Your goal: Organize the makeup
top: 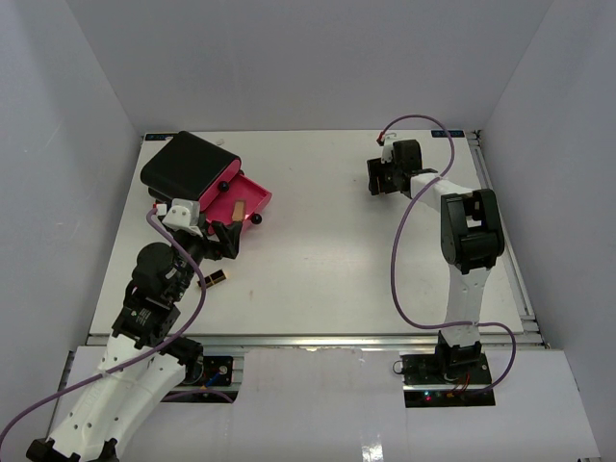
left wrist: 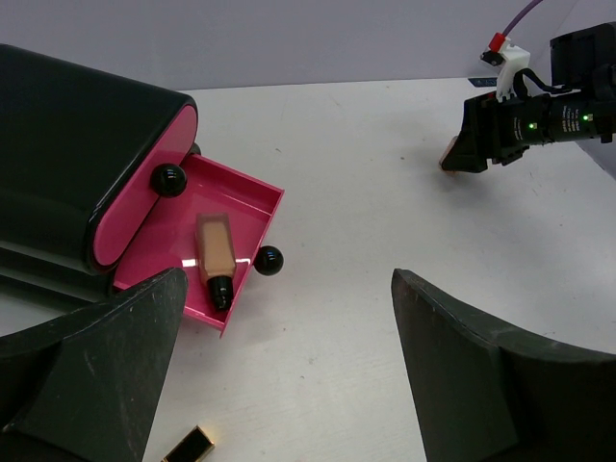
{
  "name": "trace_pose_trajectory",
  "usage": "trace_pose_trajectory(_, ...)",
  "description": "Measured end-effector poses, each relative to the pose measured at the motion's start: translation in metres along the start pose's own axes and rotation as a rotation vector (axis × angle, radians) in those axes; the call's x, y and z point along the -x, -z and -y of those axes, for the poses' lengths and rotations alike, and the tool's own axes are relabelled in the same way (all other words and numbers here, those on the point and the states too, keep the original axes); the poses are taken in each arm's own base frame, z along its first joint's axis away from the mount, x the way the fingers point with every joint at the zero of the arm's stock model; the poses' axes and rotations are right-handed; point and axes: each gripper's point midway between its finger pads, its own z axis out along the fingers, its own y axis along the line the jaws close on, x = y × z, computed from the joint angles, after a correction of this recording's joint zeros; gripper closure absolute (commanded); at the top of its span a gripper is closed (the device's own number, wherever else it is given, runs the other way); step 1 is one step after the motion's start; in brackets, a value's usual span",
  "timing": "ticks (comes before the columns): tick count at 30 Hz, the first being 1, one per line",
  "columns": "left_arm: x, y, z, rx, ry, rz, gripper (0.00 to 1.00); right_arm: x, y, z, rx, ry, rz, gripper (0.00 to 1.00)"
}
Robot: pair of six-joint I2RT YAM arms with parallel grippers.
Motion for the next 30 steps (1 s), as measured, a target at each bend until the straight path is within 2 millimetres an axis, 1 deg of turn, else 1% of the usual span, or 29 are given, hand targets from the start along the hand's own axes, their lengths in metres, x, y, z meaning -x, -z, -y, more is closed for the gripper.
trace_pose_trajectory(3,-0.0002,0.0000,0.0000,0.000,0.000,0.000,0.02,-0.0018,-0.0001,-0.0014,0.005,-0.011,-0.004,0.41)
trace_pose_trajectory(10,-0.0013,-0.0009,-0.0001,0.001,0.000,-0.005,0.02,-0.0030,-0.0010,-0.0036,0.017,-0.016,-0.006,0.51)
trace_pose_trajectory(17,-0.0027,-0.0019,-0.0002,0.001,-0.001,-0.010,0.02,-0.0018,-0.0024,-0.0050,0.027,-0.016,-0.004,0.67)
trace_pose_trajectory(20,-0.0030,-0.0020,-0.0002,0.002,-0.001,-0.011,0.02,-0.0017,-0.0041,-0.0065,0.038,-0.012,-0.005,0.72)
trace_pose_trajectory(27,-0.0031,-0.0020,-0.0002,0.002,0.000,-0.012,0.02,-0.0002,-0.0046,-0.0067,0.051,0.038,0.000,0.76)
trace_pose_trajectory(30,-0.0031,-0.0020,-0.0002,0.002,0.000,-0.012,0.02,-0.0020,0.0003,-0.0078,0.061,0.073,-0.004,0.77)
